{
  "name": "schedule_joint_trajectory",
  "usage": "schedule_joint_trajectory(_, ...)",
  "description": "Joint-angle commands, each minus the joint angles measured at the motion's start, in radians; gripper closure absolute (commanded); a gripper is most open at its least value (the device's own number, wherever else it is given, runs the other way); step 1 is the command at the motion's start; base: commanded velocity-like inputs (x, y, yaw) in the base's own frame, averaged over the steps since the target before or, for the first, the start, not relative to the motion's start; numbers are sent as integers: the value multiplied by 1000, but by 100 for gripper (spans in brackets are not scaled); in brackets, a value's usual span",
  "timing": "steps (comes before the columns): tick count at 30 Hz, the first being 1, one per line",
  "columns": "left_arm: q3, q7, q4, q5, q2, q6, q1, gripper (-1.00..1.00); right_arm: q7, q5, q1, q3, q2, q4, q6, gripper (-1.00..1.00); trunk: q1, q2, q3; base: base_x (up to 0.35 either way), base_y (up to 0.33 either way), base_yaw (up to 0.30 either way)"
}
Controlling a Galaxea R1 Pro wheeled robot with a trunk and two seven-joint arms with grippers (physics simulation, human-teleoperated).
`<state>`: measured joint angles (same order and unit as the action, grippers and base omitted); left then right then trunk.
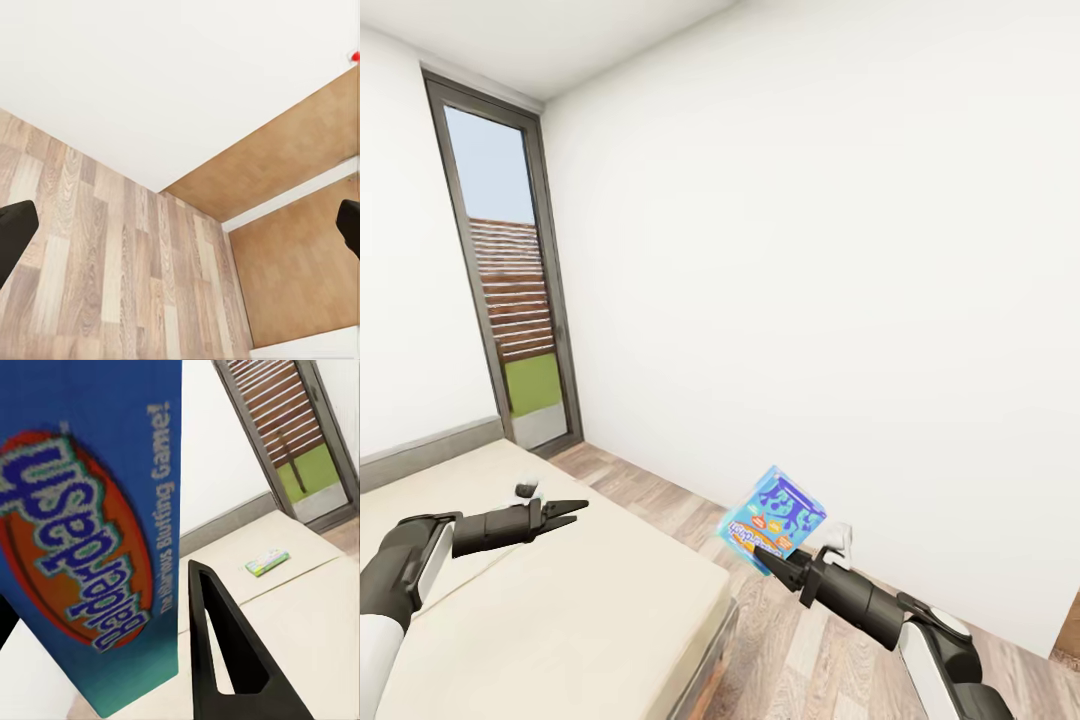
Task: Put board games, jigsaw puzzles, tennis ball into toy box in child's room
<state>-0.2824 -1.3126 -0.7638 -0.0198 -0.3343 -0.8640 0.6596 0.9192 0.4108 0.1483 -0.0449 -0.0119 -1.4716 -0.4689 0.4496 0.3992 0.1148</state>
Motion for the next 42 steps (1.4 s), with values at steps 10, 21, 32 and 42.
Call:
schedule_joint_trajectory(10, 0, -2, 0, -2, 0, -10, 0, -100, 0, 8, 1, -8, 2, 5, -10, 100, 0, 1, -5, 0, 0, -235)
schedule_joint_trajectory(21, 1, -2, 0, -4, 0, -10, 0, -100, 0, 8, 2, -9, 2, 24, -9, 100, 0, 1, -10, 0, 0, -236)
schedule_joint_trajectory(32, -1, -7, 0, -2, 0, -10, 0, -100, 0, 8, 2, -10, 0, 33, -8, 100, 0, 1, -16, 0, 0, -236)
schedule_joint_trajectory(42, 0, -9, 0, -4, 0, -10, 0, -100, -1, 8, 2, -10, 2, 34, -8, 100, 0, 1, -20, -1, 0, -236)
